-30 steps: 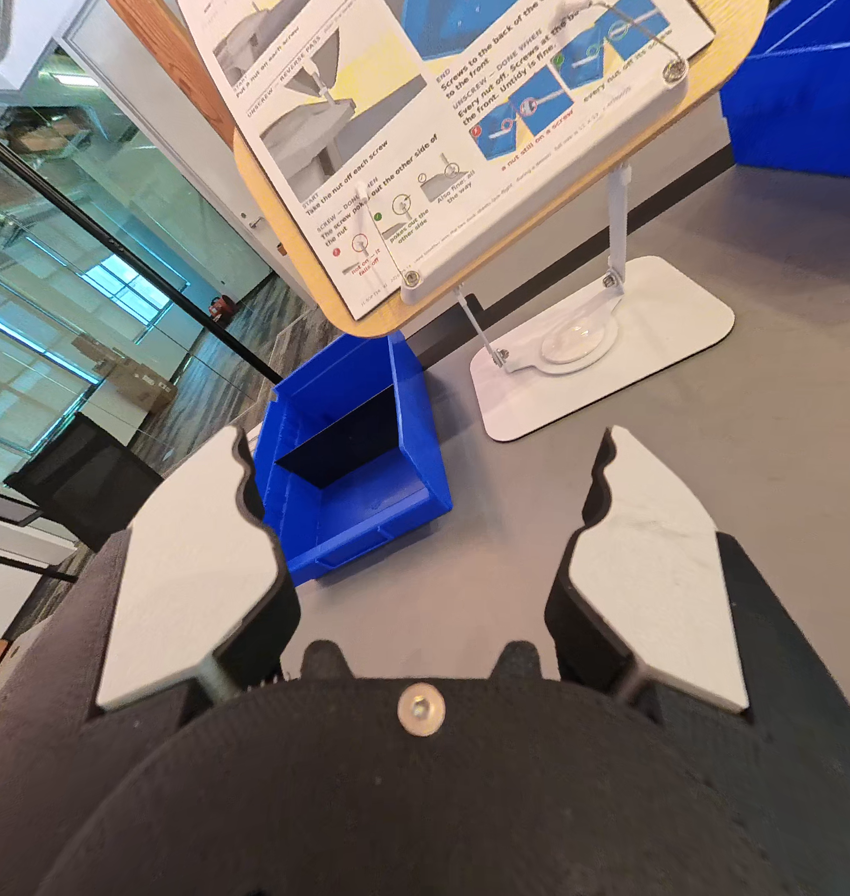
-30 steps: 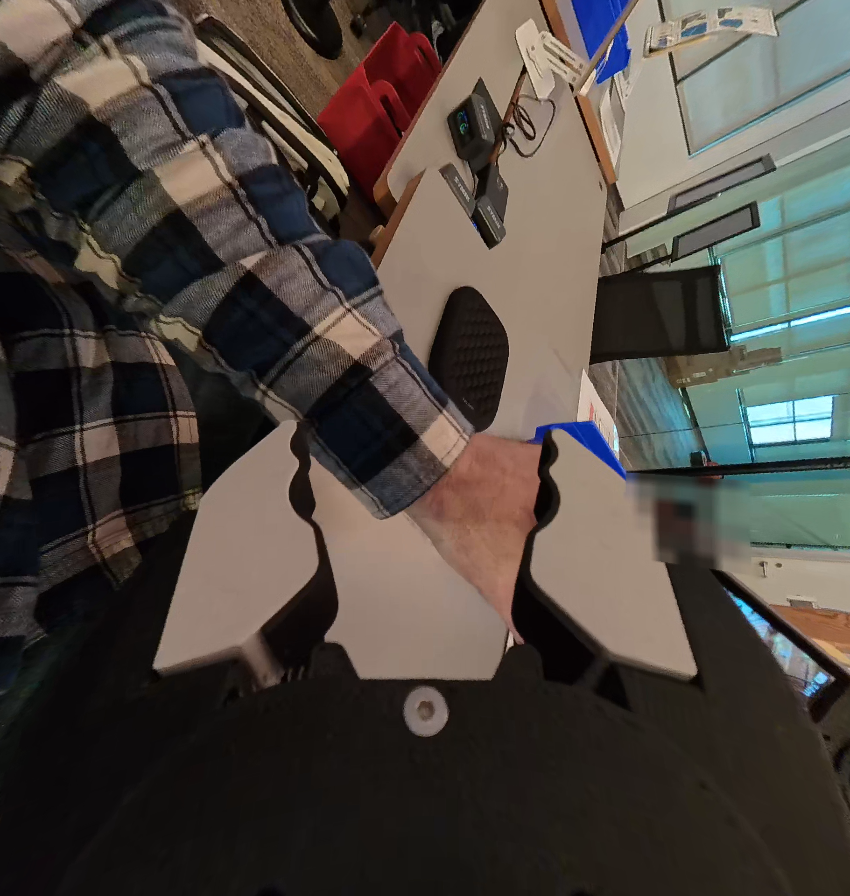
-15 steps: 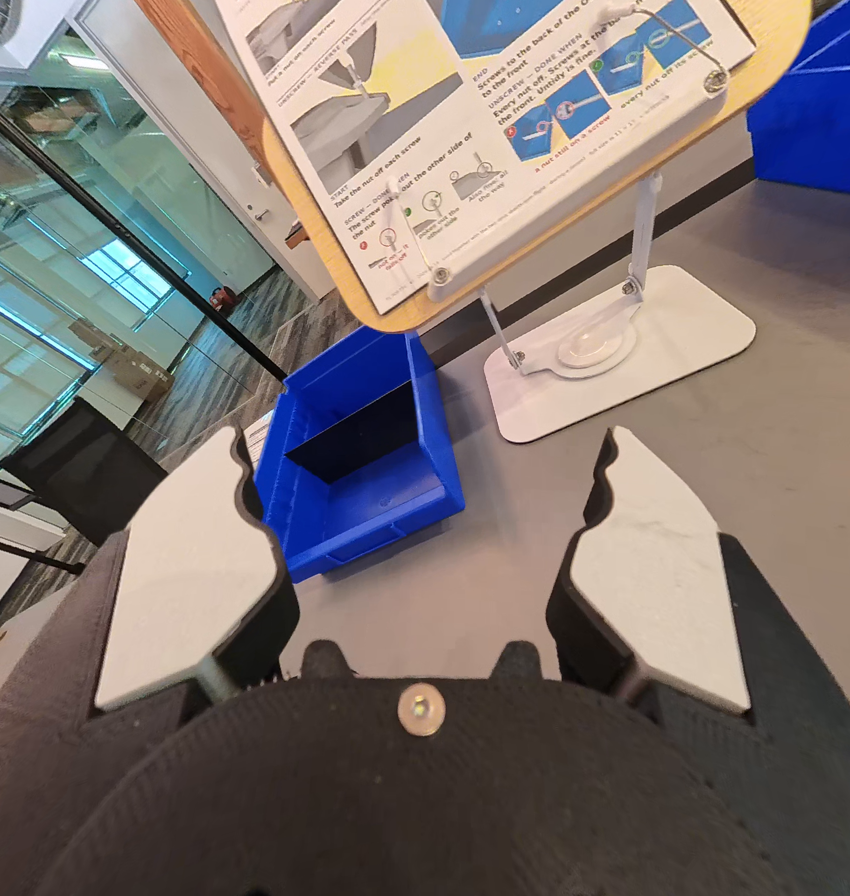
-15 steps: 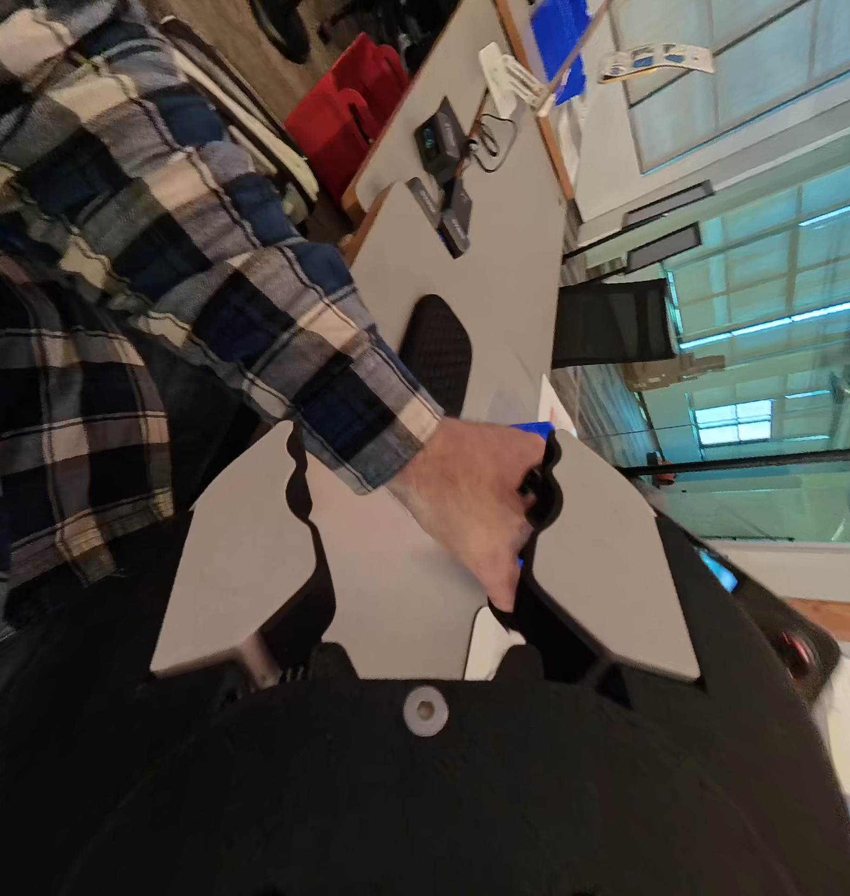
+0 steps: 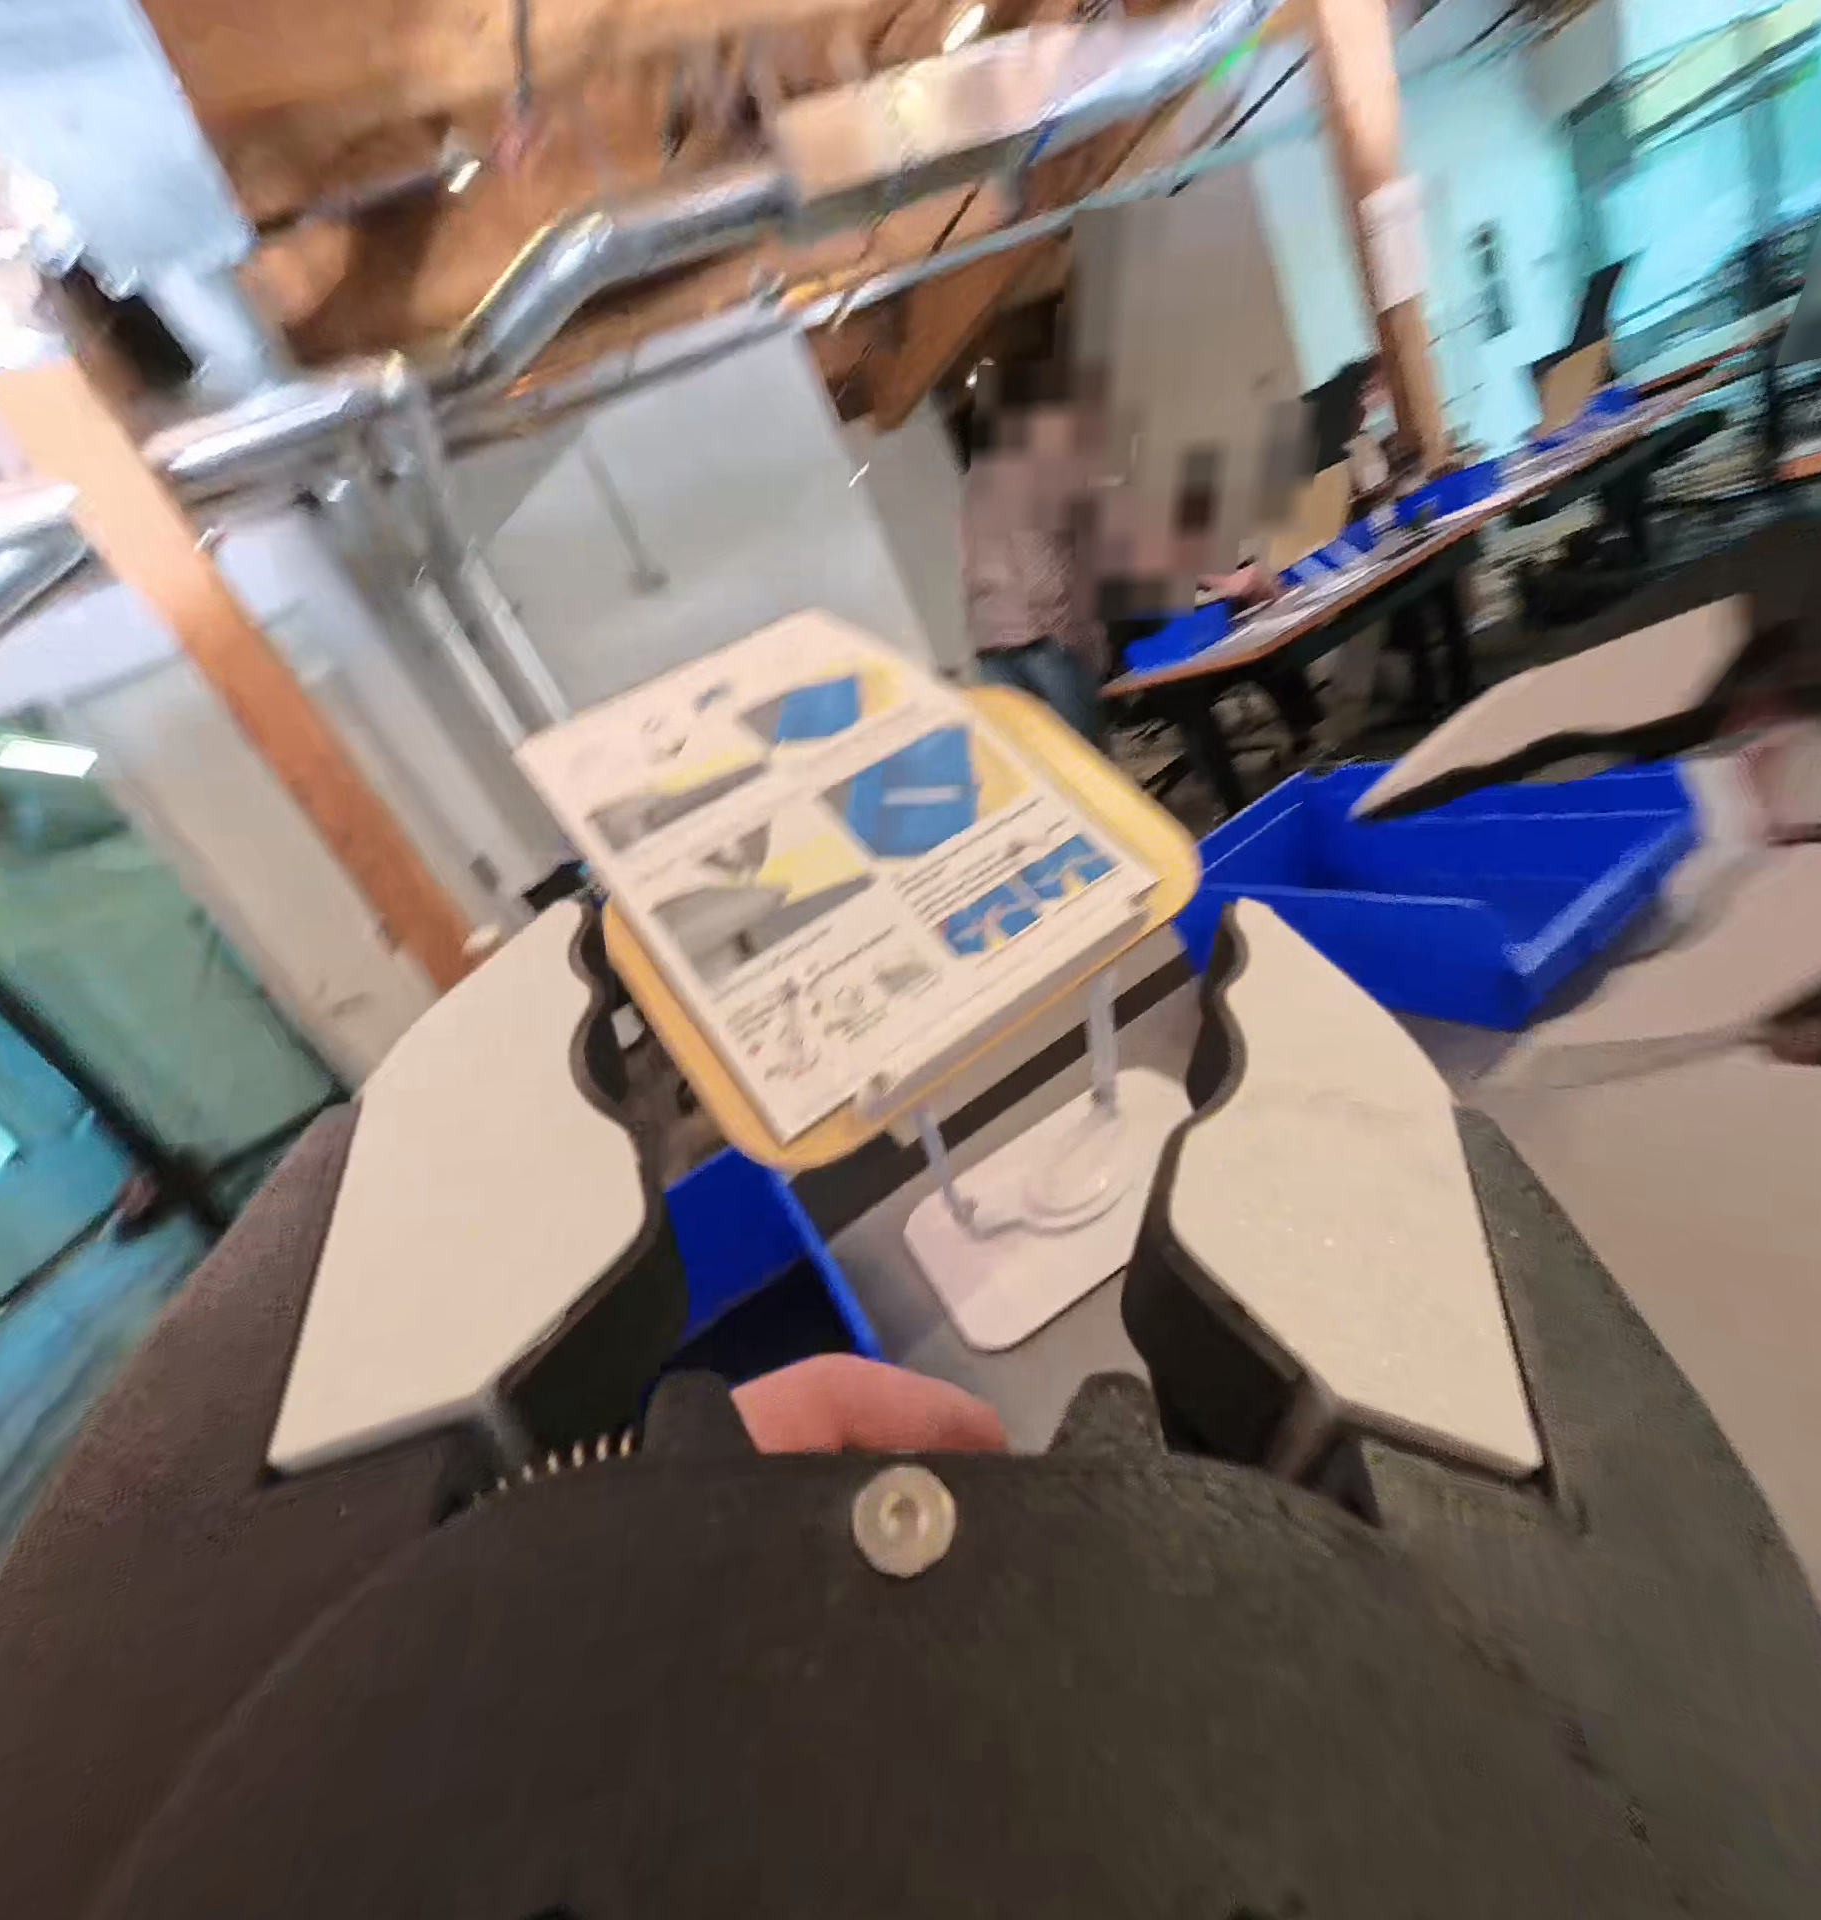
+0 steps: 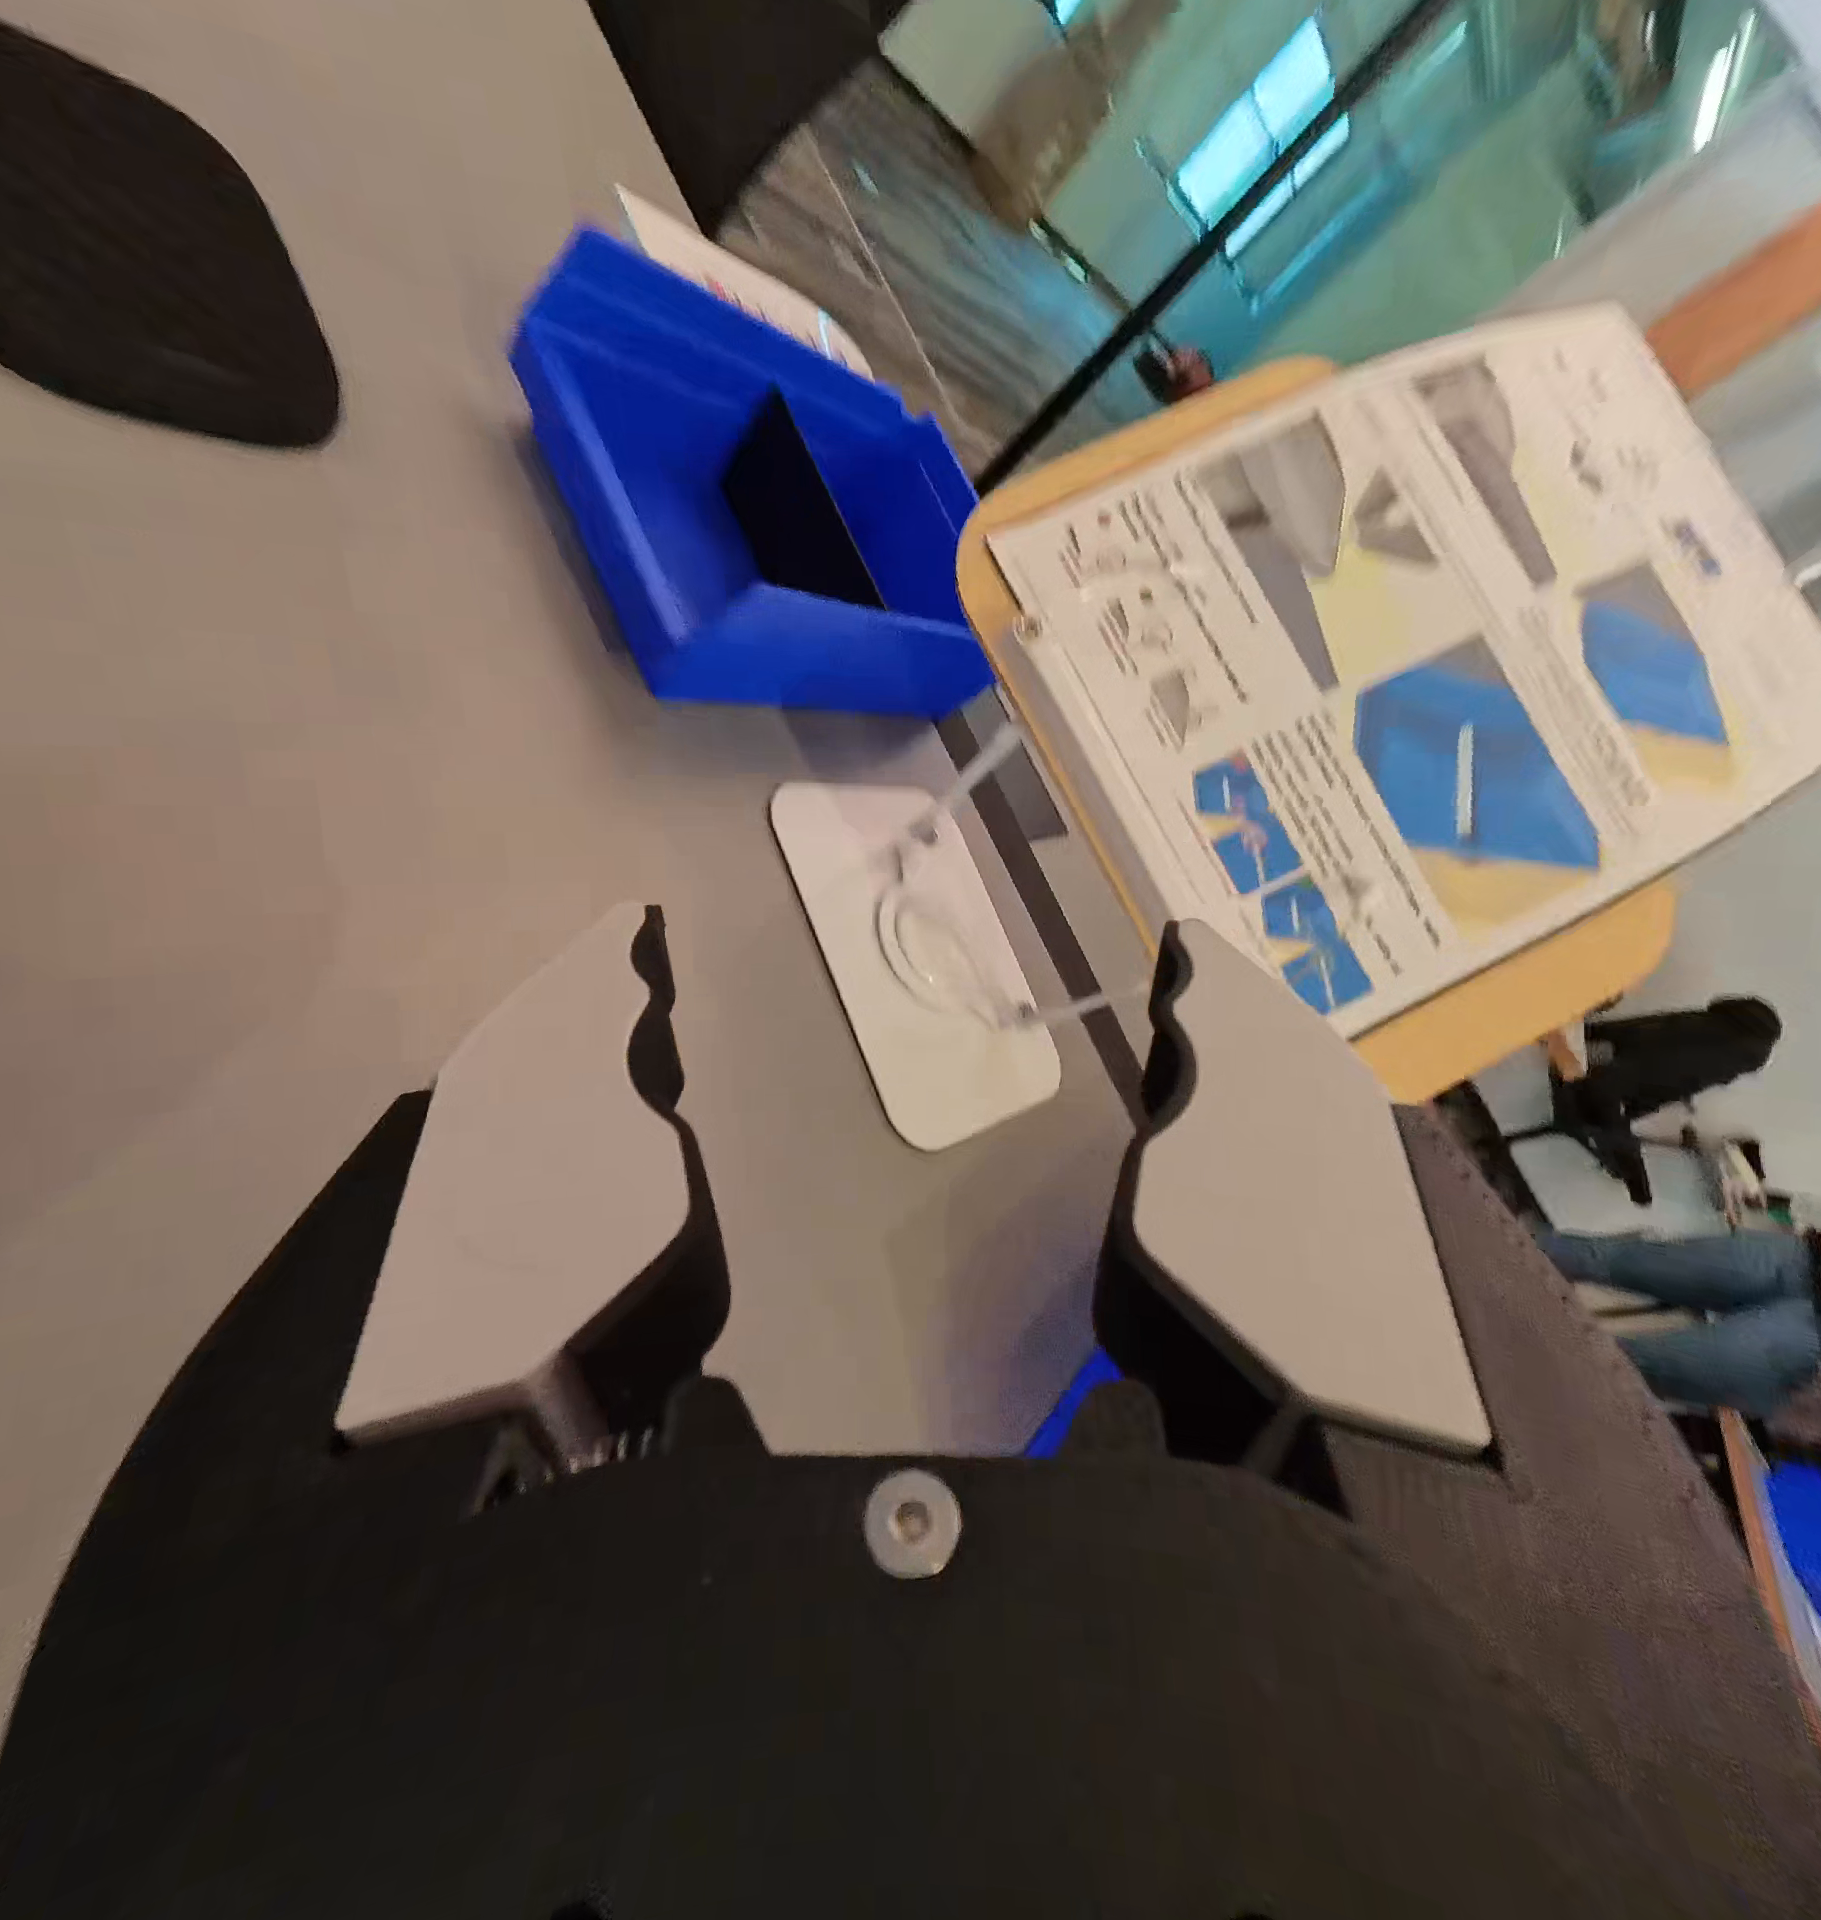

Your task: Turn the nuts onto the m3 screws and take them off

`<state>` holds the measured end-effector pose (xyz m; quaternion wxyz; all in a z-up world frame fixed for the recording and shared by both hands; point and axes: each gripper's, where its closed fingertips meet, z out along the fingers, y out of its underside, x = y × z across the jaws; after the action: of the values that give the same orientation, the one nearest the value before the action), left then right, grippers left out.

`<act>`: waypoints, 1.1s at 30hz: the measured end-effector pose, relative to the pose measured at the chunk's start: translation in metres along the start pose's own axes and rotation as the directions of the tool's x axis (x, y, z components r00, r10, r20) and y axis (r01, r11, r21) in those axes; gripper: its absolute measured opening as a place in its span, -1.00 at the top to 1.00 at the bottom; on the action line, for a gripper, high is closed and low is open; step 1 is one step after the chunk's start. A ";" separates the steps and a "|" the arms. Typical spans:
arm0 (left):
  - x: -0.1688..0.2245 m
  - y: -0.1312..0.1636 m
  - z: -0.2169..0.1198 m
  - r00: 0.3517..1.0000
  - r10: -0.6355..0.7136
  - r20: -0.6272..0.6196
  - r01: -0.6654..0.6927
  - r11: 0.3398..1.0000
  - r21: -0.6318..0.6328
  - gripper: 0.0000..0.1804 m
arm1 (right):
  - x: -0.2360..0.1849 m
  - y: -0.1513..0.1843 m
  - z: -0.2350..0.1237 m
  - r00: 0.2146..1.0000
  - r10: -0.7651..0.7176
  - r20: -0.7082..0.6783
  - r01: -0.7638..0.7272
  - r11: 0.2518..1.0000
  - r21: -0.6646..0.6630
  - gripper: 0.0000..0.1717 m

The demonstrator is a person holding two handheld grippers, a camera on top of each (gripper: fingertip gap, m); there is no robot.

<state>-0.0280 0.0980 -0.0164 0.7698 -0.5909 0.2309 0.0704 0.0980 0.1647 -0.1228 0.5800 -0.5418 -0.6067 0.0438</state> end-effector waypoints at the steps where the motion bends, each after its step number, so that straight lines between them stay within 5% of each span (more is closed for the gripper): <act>1: 0.013 -0.015 -0.005 0.998 0.024 -0.055 -0.021 0.999 0.047 -0.17 | 0.002 0.007 0.003 1.000 0.009 -0.006 -0.009 1.000 -0.022 -0.03; 7: 0.126 -0.091 -0.043 0.903 0.290 -0.315 -0.182 0.926 0.332 -0.07 | -0.006 0.036 0.025 1.000 -0.027 -0.015 0.024 0.986 -0.162 -0.03; 11: 0.204 -0.105 -0.063 0.790 0.414 -0.451 -0.234 0.885 0.402 -0.20 | -0.020 0.042 0.037 0.998 -0.059 0.014 0.061 0.975 -0.216 -0.03; 15: 0.248 -0.095 -0.059 0.744 0.423 -0.517 -0.250 0.894 0.371 -0.53 | -0.041 0.042 0.046 0.993 -0.102 0.063 0.115 0.959 -0.260 0.00; 33: 0.238 -0.061 -0.029 0.783 0.375 -0.496 -0.325 0.927 0.189 -0.62 | -0.084 0.030 0.061 0.974 -0.166 0.154 0.205 0.934 -0.293 0.03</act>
<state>0.1980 0.0133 -0.0730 0.6777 -0.4978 0.5400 0.0378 0.0489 0.1523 -0.2183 0.4507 -0.5618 -0.6900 -0.0718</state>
